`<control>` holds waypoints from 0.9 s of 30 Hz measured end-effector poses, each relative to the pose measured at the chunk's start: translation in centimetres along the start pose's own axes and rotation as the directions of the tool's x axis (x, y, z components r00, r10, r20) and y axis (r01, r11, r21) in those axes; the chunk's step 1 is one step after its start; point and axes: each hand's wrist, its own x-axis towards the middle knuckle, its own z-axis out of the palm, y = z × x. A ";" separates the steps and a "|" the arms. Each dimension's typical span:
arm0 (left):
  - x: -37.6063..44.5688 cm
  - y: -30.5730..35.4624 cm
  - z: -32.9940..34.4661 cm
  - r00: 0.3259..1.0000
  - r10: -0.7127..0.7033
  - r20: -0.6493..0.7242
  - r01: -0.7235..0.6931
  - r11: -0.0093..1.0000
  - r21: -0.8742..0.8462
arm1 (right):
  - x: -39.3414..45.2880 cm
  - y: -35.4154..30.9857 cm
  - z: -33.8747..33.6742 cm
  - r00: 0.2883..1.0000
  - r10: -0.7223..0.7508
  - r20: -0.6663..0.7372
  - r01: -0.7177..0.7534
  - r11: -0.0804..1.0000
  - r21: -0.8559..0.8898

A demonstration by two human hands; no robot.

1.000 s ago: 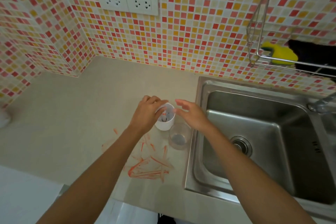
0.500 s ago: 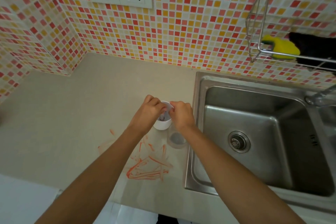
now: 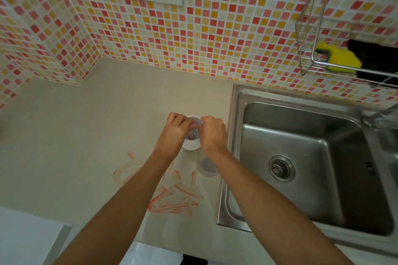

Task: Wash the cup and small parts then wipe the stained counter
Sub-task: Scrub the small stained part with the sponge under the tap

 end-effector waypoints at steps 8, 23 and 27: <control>0.0 -0.4 0.7 0.998 -0.039 -0.040 0.041 0.999 0.034 | 0.4 0.1 0.4 1.000 -0.016 -0.012 0.016 1.000 0.018; 0.0 -1.5 -1.5 0.988 -0.070 0.136 0.087 0.988 -0.126 | 1.0 2.8 -1.9 0.855 -0.323 0.406 0.210 0.931 0.299; 0.1 -1.7 -2.0 0.985 -0.076 0.154 0.096 0.987 -0.126 | 0.7 2.4 -1.1 0.865 -0.344 0.365 0.210 0.910 0.359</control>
